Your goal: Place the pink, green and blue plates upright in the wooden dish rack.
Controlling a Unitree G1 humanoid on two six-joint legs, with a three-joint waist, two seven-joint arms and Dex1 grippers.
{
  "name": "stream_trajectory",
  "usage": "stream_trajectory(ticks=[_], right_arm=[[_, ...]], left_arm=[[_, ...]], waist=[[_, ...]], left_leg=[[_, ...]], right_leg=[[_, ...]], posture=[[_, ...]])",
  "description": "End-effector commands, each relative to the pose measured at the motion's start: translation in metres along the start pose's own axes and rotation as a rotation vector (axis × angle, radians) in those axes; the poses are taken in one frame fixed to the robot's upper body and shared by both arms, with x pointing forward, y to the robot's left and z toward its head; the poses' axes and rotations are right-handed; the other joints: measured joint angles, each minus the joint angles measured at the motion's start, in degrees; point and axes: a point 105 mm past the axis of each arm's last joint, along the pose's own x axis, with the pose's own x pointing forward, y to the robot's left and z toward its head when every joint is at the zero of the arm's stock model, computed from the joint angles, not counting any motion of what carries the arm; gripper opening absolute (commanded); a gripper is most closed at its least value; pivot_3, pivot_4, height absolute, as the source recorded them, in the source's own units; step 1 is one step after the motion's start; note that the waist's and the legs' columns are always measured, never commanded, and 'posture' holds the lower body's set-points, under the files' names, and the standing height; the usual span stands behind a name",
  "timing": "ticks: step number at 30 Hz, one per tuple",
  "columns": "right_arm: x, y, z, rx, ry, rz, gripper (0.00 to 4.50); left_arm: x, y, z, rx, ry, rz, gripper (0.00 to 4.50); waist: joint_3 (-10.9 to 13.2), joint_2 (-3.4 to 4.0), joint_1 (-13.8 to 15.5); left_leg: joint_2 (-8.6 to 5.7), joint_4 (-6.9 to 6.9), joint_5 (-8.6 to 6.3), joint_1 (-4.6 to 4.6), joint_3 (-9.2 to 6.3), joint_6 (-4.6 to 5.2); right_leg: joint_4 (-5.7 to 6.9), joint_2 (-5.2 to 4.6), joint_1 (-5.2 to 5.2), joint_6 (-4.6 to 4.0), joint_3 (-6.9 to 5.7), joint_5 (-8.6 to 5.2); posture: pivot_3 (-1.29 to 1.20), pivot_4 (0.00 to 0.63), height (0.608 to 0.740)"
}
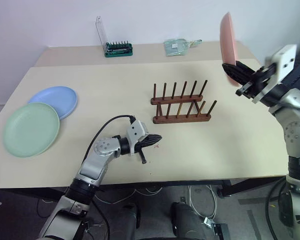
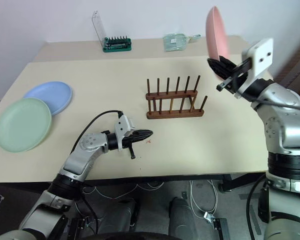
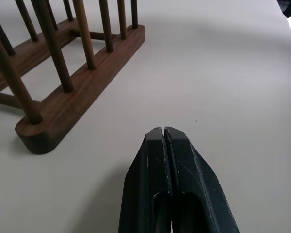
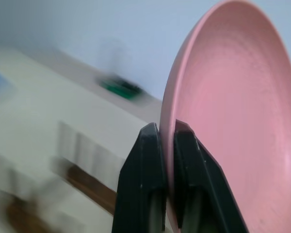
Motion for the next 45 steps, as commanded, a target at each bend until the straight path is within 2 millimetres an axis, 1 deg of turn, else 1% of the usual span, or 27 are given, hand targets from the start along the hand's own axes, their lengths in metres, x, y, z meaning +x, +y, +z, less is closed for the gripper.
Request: stream_trajectory(ticks=[1,6,10,14,17,20,24,26,27,28,30,31,33,35,38,40,41,42,43,44,45], right_arm=[[0.005,0.005,0.02,0.137,-0.061,0.041,0.02],[0.006,-0.005,0.001,0.318,-0.028,0.02,0.02],[0.007,-0.011,-0.007,0.346,-0.017,-0.01,0.02],[0.006,-0.015,-0.011,0.36,-0.014,-0.028,0.02],[0.003,-0.024,-0.012,0.395,-0.029,-0.058,0.02],[-0.003,-0.037,-0.016,0.466,-0.044,-0.095,0.02],[-0.006,-0.045,-0.021,0.519,-0.041,-0.122,0.02],[-0.007,-0.046,-0.023,0.528,-0.042,-0.121,0.72],[-0.008,-0.046,-0.023,0.527,-0.043,-0.122,0.94],[-0.007,-0.046,-0.023,0.516,-0.048,-0.128,1.49],[-0.007,-0.049,-0.019,0.494,-0.066,-0.146,2.29],[-0.008,-0.052,-0.017,0.474,-0.077,-0.164,2.8],[-0.01,-0.06,-0.012,0.403,-0.092,-0.22,2.8],[-0.013,-0.066,-0.003,0.335,-0.11,-0.258,2.8],[-0.016,-0.069,0.006,0.266,-0.126,-0.275,2.8],[-0.019,-0.07,0.024,0.105,-0.122,-0.307,2.8],[-0.019,-0.069,0.035,0.002,-0.113,-0.326,2.86],[-0.013,-0.061,0.044,-0.095,-0.097,-0.303,2.88],[-0.005,-0.046,0.05,-0.171,-0.08,-0.245,2.88],[0.005,-0.028,0.051,-0.232,-0.056,-0.17,2.88],[0.015,-0.008,0.047,-0.281,-0.026,-0.088,2.88]], left_arm=[[0.002,0.001,0.011,0.03,-0.037,-0.004,0.0],[0.0,0.002,0.01,0.029,-0.036,0.008,0.0],[-0.003,0.002,0.009,0.023,-0.033,0.018,0.0],[-0.003,0.002,0.008,0.023,-0.032,0.02,0.0],[-0.004,0.003,0.008,0.025,-0.03,0.017,0.0],[-0.003,0.002,0.01,0.028,-0.033,0.013,0.0],[-0.003,0.002,0.01,0.027,-0.036,0.012,0.0],[-0.003,0.002,0.01,0.027,-0.036,0.012,0.0],[-0.004,0.002,0.01,0.027,-0.037,0.012,0.0],[-0.004,0.001,0.01,0.026,-0.037,0.012,0.0],[-0.004,0.001,0.01,0.023,-0.042,0.013,0.0],[-0.004,0.001,0.011,0.021,-0.046,0.014,0.0],[-0.004,0.001,0.011,0.019,-0.05,0.016,0.0],[-0.004,0.002,0.013,0.021,-0.06,0.024,0.0],[-0.005,0.004,0.016,0.019,-0.078,0.036,0.0],[-0.007,0.018,0.029,0.013,-0.148,0.113,0.0],[-0.01,0.034,0.04,-0.013,-0.207,0.194,0.26],[-0.017,0.053,0.053,-0.041,-0.273,0.3,0.56],[-0.026,0.073,0.06,-0.049,-0.301,0.417,0.89],[-0.038,0.093,0.064,-0.038,-0.299,0.552,1.35],[-0.052,0.11,0.065,-0.034,-0.285,0.675,1.95]], waist=[[0.0,0.0,0.0],[-0.01,0.0,-0.01],[-0.03,0.04,-0.28],[-0.03,0.04,-0.65],[-0.03,0.04,-0.69],[-0.03,0.04,-0.66],[-0.03,0.04,-0.65],[-0.03,0.04,-0.66],[-0.03,0.04,-0.67],[-0.03,0.05,-0.66],[-0.03,0.05,-0.68],[-0.03,0.05,-0.69],[-0.03,0.05,-0.7],[-0.03,0.05,-0.69],[-0.03,0.05,-0.71],[-0.03,0.06,-0.68],[-0.02,0.08,-0.55],[-0.01,0.07,-0.42],[-0.01,0.06,-0.5],[-0.01,0.06,-0.65],[-0.02,0.07,-0.98]], left_leg=[[0.0,-0.01,0.0,-0.01,0.01,0.0],[0.0,-0.06,-0.02,-0.12,0.03,0.03],[-0.02,-0.01,-0.01,-0.5,0.04,0.03],[-0.03,0.0,-0.01,-0.59,0.05,0.03],[-0.02,0.0,-0.01,-0.58,0.09,0.03],[-0.03,0.0,-0.01,-0.59,0.1,0.03],[-0.03,0.0,-0.01,-0.59,0.11,0.03],[-0.03,0.0,-0.01,-0.59,0.11,0.03],[-0.03,0.0,-0.01,-0.59,0.11,0.03],[-0.03,0.01,-0.01,-0.59,0.11,0.03],[-0.02,0.0,-0.01,-0.59,0.11,0.03],[-0.02,0.0,-0.01,-0.59,0.11,0.03],[-0.03,0.01,-0.01,-0.59,0.12,0.03],[-0.03,0.01,-0.01,-0.59,0.12,0.03],[-0.03,0.01,-0.01,-0.59,0.14,0.03],[-0.03,0.01,-0.01,-0.59,0.14,0.03],[-0.04,0.02,-0.01,-0.62,0.14,0.03],[-0.04,0.06,0.0,-0.67,0.14,0.03],[-0.05,0.09,0.0,-0.73,0.12,0.03],[-0.04,0.09,0.0,-0.75,0.13,0.02],[-0.03,0.07,0.0,-0.73,0.13,0.02]], right_leg=[[-0.04,0.0,0.0,-0.01,0.0,0.0],[-0.1,0.02,-0.09,0.02,-0.06,0.02],[-0.06,0.01,-0.46,0.15,-0.05,0.1],[-0.05,0.01,-0.56,0.17,-0.05,0.12],[-0.04,0.02,-0.58,0.16,-0.05,0.14],[-0.05,0.02,-0.58,0.16,-0.04,0.14],[-0.05,0.01,-0.58,0.16,-0.04,0.14],[-0.05,0.01,-0.58,0.16,-0.04,0.14],[-0.05,0.01,-0.58,0.16,-0.04,0.14],[-0.04,0.02,-0.58,0.16,-0.04,0.14],[-0.04,0.02,-0.58,0.16,-0.04,0.14],[-0.04,0.02,-0.58,0.16,-0.04,0.14],[-0.03,0.02,-0.58,0.16,-0.04,0.14],[-0.03,0.02,-0.59,0.16,-0.04,0.14],[-0.02,0.01,-0.61,0.17,-0.04,0.14],[-0.02,0.01,-0.61,0.17,-0.04,0.15],[-0.02,0.01,-0.63,0.18,-0.03,0.15],[-0.01,0.0,-0.68,0.19,-0.03,0.16],[0.01,0.0,-0.72,0.22,-0.03,0.17],[0.02,0.0,-0.77,0.23,-0.03,0.18],[0.04,0.01,-0.78,0.23,-0.03,0.18]], posture=[[0.0,0.15,0.74],[0.0,0.15,0.74],[0.0,0.15,0.74],[0.0,0.15,0.74],[0.0,0.15,0.74],[0.0,0.15,0.74],[0.0,0.15,0.74],[0.0,0.15,0.74],[0.0,0.15,0.74],[0.0,0.15,0.74],[0.0,0.15,0.74],[0.0,0.15,0.74],[0.0,0.15,0.74],[0.0,0.15,0.74],[0.0,0.15,0.74],[0.0,0.15,0.74],[0.0,0.15,0.74],[0.0,0.15,0.74],[0.0,0.15,0.74],[0.0,0.15,0.74],[0.0,0.15,0.74]])
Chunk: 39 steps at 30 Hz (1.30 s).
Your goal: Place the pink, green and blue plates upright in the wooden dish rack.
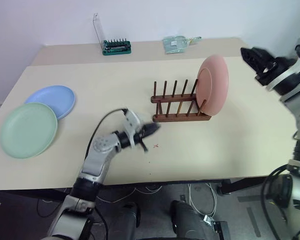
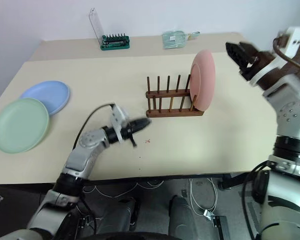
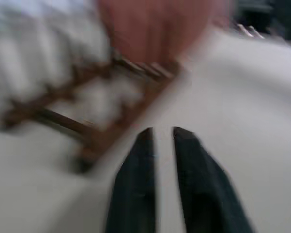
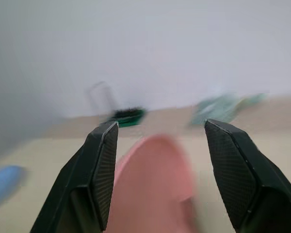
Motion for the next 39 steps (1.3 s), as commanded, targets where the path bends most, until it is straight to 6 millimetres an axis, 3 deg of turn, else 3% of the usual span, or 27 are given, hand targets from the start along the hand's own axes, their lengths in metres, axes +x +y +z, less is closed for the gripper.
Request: stream_trajectory(ticks=[1,3,6,8,10,12,17,19,23,29,33,37,39], right_arm=[[0.014,0.078,0.019,-0.271,-0.008,0.292,2.88],[0.013,0.113,0.0,-0.365,0.058,0.443,2.88],[0.015,0.141,-0.024,-0.385,0.121,0.555,2.88],[0.016,0.151,-0.036,-0.404,0.138,0.591,2.88],[0.02,0.16,-0.051,-0.392,0.154,0.615,2.88],[0.021,0.166,-0.06,-0.363,0.158,0.644,2.88],[0.024,0.164,-0.068,-0.353,0.169,0.654,2.88],[0.024,0.163,-0.07,-0.358,0.169,0.656,2.88],[0.027,0.163,-0.073,-0.35,0.168,0.66,2.88],[0.027,0.164,-0.074,-0.354,0.166,0.656,2.88],[0.026,0.162,-0.075,-0.359,0.17,0.643,2.88],[0.024,0.161,-0.075,-0.366,0.17,0.632,2.88],[0.024,0.161,-0.076,-0.369,0.171,0.626,2.88]], left_arm=[[-0.023,0.076,0.039,0.063,-0.089,0.427,2.41],[-0.049,0.107,0.057,0.036,-0.155,0.626,3.47],[-0.099,0.142,0.079,0.018,-0.224,0.948,3.47],[-0.129,0.155,0.084,0.016,-0.221,1.104,3.47],[-0.185,0.174,0.082,0.032,-0.155,1.368,3.47],[-0.233,0.181,0.075,0.013,-0.099,1.568,3.47],[-0.292,0.169,0.051,-0.202,-0.175,1.779,3.47],[-0.297,0.166,0.046,-0.238,-0.179,1.8,3.47],[-0.316,0.146,-0.008,-0.505,-0.132,1.894,3.47],[-0.312,0.14,-0.033,-0.698,-0.155,1.877,3.47],[-0.318,0.138,-0.037,-0.737,-0.2,1.92,2.23],[-0.311,0.143,-0.034,-0.736,-0.223,1.883,0.12],[-0.309,0.143,-0.034,-0.747,-0.247,1.875,0.05]], waist=[[-0.02,0.01,-0.69],[-0.09,-0.01,-1.56],[-0.03,-0.12,-1.67],[0.02,-0.22,-1.38],[0.01,-0.29,-1.11],[-0.01,-0.33,-1.12],[-0.07,-0.46,0.37],[-0.03,-0.63,0.92],[-0.11,-0.83,1.2],[-0.11,-0.88,1.22],[-0.11,-0.88,1.22],[-0.12,-0.9,1.27],[-0.13,-0.9,1.27]], left_leg=[[0.04,-0.04,0.0,0.05,0.05,0.0],[0.12,-0.08,0.0,0.13,0.07,0.0],[0.1,-0.05,0.0,0.12,0.05,-0.01],[0.04,0.03,0.02,0.06,0.02,-0.04],[0.02,0.04,0.02,0.05,0.02,-0.05],[0.02,0.02,0.02,0.05,0.01,-0.06],[-0.01,0.03,0.05,0.06,-0.02,-0.13],[-0.02,0.05,0.06,0.06,-0.05,-0.15],[-0.02,0.04,0.1,0.09,-0.03,-0.22],[0.0,0.03,0.11,0.1,-0.05,-0.24],[-0.01,0.03,0.11,0.1,-0.04,-0.24],[-0.01,0.04,0.11,0.1,-0.03,-0.25],[-0.01,0.03,0.11,0.11,-0.03,-0.25]], right_leg=[[0.02,0.02,-0.03,0.0,0.02,0.0],[0.07,0.1,-0.03,0.0,0.03,0.0],[0.12,0.08,-0.03,0.01,0.03,0.0],[0.13,0.04,-0.04,0.01,0.03,0.01],[0.14,0.02,-0.04,0.02,0.04,0.02],[0.22,0.02,-0.12,0.02,0.04,0.03],[0.46,-0.01,-0.21,0.01,0.05,0.02],[0.48,-0.01,-0.19,0.0,0.03,0.03],[0.47,-0.01,-0.16,-0.03,0.03,0.04],[0.54,0.02,-0.2,-0.04,0.02,0.05],[0.54,0.02,-0.2,-0.05,0.02,0.04],[0.54,0.02,-0.19,-0.05,0.02,0.05],[0.54,0.02,-0.19,-0.05,0.02,0.05]], posture=[[0.0,0.15,0.74],[0.0,0.15,0.74],[0.0,0.15,0.74],[0.0,0.15,0.74],[0.0,0.15,0.74],[0.0,0.15,0.74],[0.0,0.15,0.74],[0.0,0.15,0.74],[0.0,0.15,0.74],[0.0,0.15,0.74],[0.0,0.15,0.74],[0.0,0.15,0.74],[0.0,0.15,0.74]])
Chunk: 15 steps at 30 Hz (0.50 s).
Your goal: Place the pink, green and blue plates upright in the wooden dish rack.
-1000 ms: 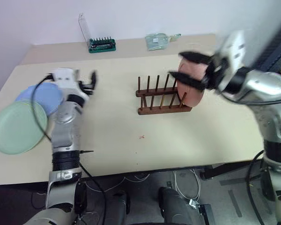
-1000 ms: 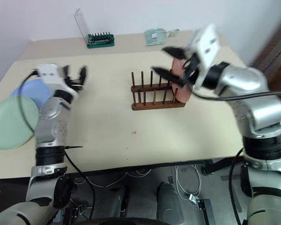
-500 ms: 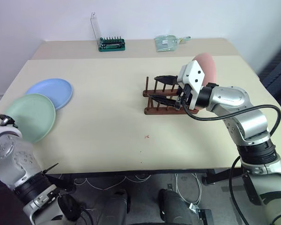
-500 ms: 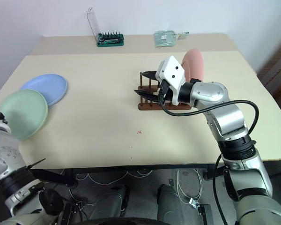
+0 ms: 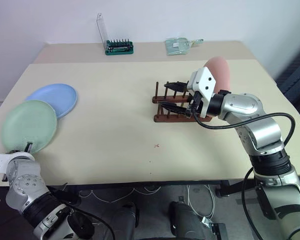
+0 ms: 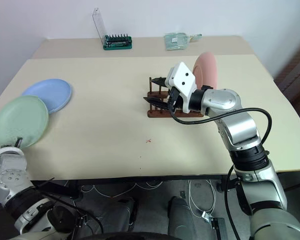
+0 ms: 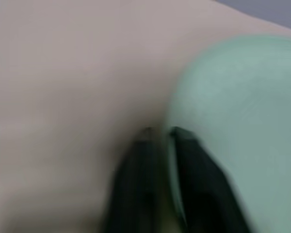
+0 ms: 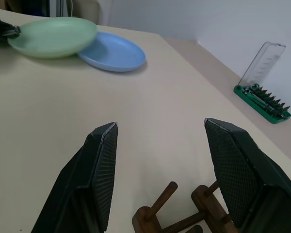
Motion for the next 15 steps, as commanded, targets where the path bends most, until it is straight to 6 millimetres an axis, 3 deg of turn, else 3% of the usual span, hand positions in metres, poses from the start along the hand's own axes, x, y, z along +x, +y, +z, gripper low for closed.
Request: stream_trajectory(ticks=[1,6,7,8,11,13,15], right_arm=[[-0.005,-0.003,0.014,-0.05,-0.043,-0.03,2.88],[-0.007,-0.003,0.014,-0.055,-0.04,-0.031,2.88],[-0.007,-0.003,0.015,-0.061,-0.042,-0.031,2.88],[-0.007,-0.003,0.017,-0.049,-0.051,-0.021,2.88],[-0.005,-0.002,0.023,-0.036,-0.063,0.008,3.74],[-0.001,-0.002,0.026,-0.136,-0.057,0.001,4.45],[0.007,-0.003,0.026,-0.284,-0.034,-0.026,4.45]], left_arm=[[0.0,-0.007,0.002,-0.043,-0.016,-0.031,0.05],[-0.007,-0.023,0.004,-0.038,-0.051,-0.121,0.05],[-0.012,-0.034,0.008,-0.026,-0.086,-0.176,0.05],[-0.021,-0.053,0.015,-0.01,-0.142,-0.259,0.05],[-0.053,-0.111,0.026,0.054,-0.254,-0.505,0.0],[-0.077,-0.153,0.019,0.15,-0.272,-0.664,0.0],[-0.106,-0.193,0.005,0.234,-0.26,-0.83,0.0]], waist=[[0.0,0.0,-0.02],[0.0,0.0,-0.02],[0.0,0.0,-0.03],[0.01,-0.03,0.0],[0.05,-0.14,0.22],[0.05,-0.14,0.21],[0.05,-0.14,0.04]], left_leg=[[0.0,0.0,0.0,0.0,0.0,0.0],[0.0,0.0,0.0,0.0,0.0,0.0],[0.0,0.0,0.0,0.0,0.0,0.0],[0.0,0.0,0.0,0.0,0.01,0.0],[0.0,0.02,0.01,-0.05,-0.02,-0.02],[-0.02,0.04,0.01,-0.07,-0.01,-0.02],[-0.02,0.02,0.02,-0.06,-0.01,-0.02]], right_leg=[[0.0,0.0,0.0,0.0,0.0,0.0],[0.0,0.0,0.0,0.0,0.0,0.0],[0.0,0.0,0.0,-0.01,0.0,0.0],[0.0,0.0,0.0,0.0,0.0,0.0],[-0.03,0.01,0.0,-0.02,-0.01,0.01],[-0.06,0.0,0.02,-0.03,-0.01,0.01],[-0.05,0.01,0.01,-0.03,-0.01,0.02]], posture=[[0.0,0.15,0.74],[0.0,0.15,0.74],[0.0,0.15,0.74],[0.0,0.15,0.74],[0.0,0.15,0.74],[0.0,0.15,0.74],[0.0,0.15,0.74]])
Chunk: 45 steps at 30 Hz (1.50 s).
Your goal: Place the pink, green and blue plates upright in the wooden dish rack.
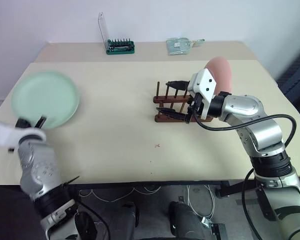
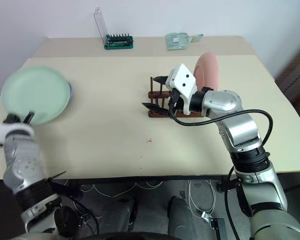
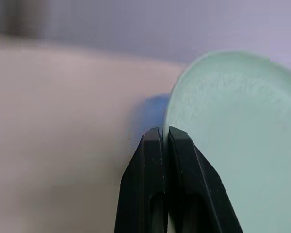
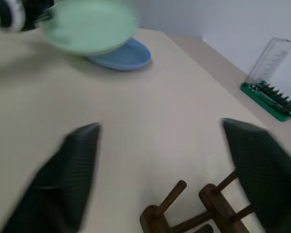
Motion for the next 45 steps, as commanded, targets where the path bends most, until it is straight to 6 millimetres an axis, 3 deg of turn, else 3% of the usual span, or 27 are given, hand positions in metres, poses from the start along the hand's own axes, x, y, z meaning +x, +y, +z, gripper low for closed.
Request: stream_trajectory(ticks=[1,3,10,19,20,28,29,31,35,37,40,41,43,45], right_arm=[[0.01,-0.004,0.017,-0.289,-0.012,-0.035,4.45],[0.017,-0.002,0.016,-0.39,-0.005,-0.032,4.45],[0.043,-0.008,0.008,-0.658,0.049,-0.096,4.45],[0.055,-0.022,-0.01,-0.868,0.122,-0.167,4.45],[0.055,-0.024,-0.009,-0.884,0.119,-0.18,4.45],[0.055,-0.027,-0.01,-0.972,0.116,-0.219,0.55],[0.055,-0.027,-0.01,-0.98,0.116,-0.22,0.11],[0.055,-0.027,-0.009,-0.983,0.114,-0.224,0.1],[0.05,-0.033,-0.001,-0.943,0.095,-0.269,0.1],[0.047,-0.036,0.002,-0.917,0.082,-0.293,0.1],[0.026,-0.045,0.032,-0.618,-0.061,-0.405,0.1],[0.018,-0.046,0.042,-0.497,-0.121,-0.426,0.1],[0.004,-0.044,0.056,-0.273,-0.222,-0.45,0.1],[-0.003,-0.041,0.062,-0.164,-0.255,-0.452,0.1]], left_arm=[[-0.012,-0.095,0.01,0.063,-0.032,-0.333,0.0],[-0.019,-0.127,0.002,0.089,0.007,-0.418,0.0],[-0.044,-0.195,-0.009,0.069,0.117,-0.605,0.0],[-0.058,-0.213,-0.006,0.104,0.153,-0.683,0.0],[-0.058,-0.213,-0.007,0.105,0.16,-0.682,0.0],[-0.056,-0.208,-0.007,0.059,0.171,-0.667,0.0],[-0.056,-0.209,-0.003,0.024,0.162,-0.672,0.31],[-0.05,-0.206,0.011,-0.078,0.118,-0.653,1.03],[-0.028,-0.186,0.042,-0.13,-0.027,-0.534,2.97],[-0.022,-0.18,0.05,-0.153,-0.063,-0.505,2.97],[0.005,-0.142,0.077,-0.073,-0.203,-0.394,2.97],[0.011,-0.132,0.074,0.016,-0.213,-0.384,2.97],[0.016,-0.121,0.051,0.162,-0.146,-0.412,2.97],[0.016,-0.117,0.036,0.215,-0.099,-0.438,2.97]], waist=[[-0.01,0.01,-0.16],[-0.01,0.0,-0.28],[0.02,0.02,-1.93],[0.03,0.02,-1.58],[0.03,0.02,-1.6],[0.03,0.03,-1.61],[0.03,0.03,-1.69],[0.05,0.02,-1.61],[0.06,-0.01,-1.67],[0.06,-0.01,-1.67],[0.07,0.0,-1.77],[0.07,0.0,-1.83],[0.04,0.06,-1.88],[0.04,0.07,-1.51]], left_leg=[[0.0,-0.01,0.0,0.01,0.03,0.0],[0.0,-0.02,0.0,0.02,0.06,0.0],[0.05,-0.09,0.17,0.03,0.06,-0.27],[0.03,-0.09,0.27,0.01,0.05,-0.46],[0.03,-0.09,0.27,0.01,0.05,-0.46],[0.03,-0.1,0.28,0.01,0.06,-0.47],[0.03,-0.1,0.28,0.01,0.06,-0.47],[0.04,-0.11,0.29,0.01,0.06,-0.48],[0.04,-0.1,0.29,0.0,0.06,-0.48],[0.04,-0.12,0.29,0.01,0.06,-0.49],[0.05,-0.12,0.29,0.01,0.04,-0.49],[0.06,-0.13,0.29,0.02,0.05,-0.49],[0.09,-0.15,0.29,0.03,0.03,-0.48],[0.07,-0.13,0.28,0.04,0.0,-0.46]], right_leg=[[0.0,0.0,0.0,0.0,0.01,0.0],[-0.02,0.0,0.0,0.01,0.02,0.0],[0.06,0.02,-0.12,0.01,0.04,0.0],[0.05,0.04,-0.13,0.0,0.07,0.0],[0.05,0.04,-0.13,0.0,0.07,0.0],[0.04,0.04,-0.13,0.0,0.08,0.0],[0.04,0.04,-0.13,0.0,0.08,0.0],[0.04,0.04,-0.13,0.0,0.08,0.0],[0.03,0.05,-0.13,0.0,0.08,0.0],[0.03,0.06,-0.13,0.0,0.08,0.0],[0.03,0.08,-0.13,-0.01,0.09,0.0],[0.05,0.08,-0.13,-0.01,0.1,0.0],[0.06,0.14,-0.14,-0.01,0.1,0.01],[0.07,0.13,-0.12,-0.01,0.12,0.01]], posture=[[0.0,0.15,0.74],[0.0,0.15,0.74],[0.0,0.15,0.74],[0.0,0.15,0.74],[0.0,0.15,0.74],[0.0,0.15,0.74],[0.0,0.15,0.74],[0.0,0.15,0.74],[0.0,0.15,0.74],[0.0,0.15,0.74],[0.0,0.15,0.74],[0.0,0.15,0.74],[0.0,0.15,0.74],[0.0,0.15,0.74]])
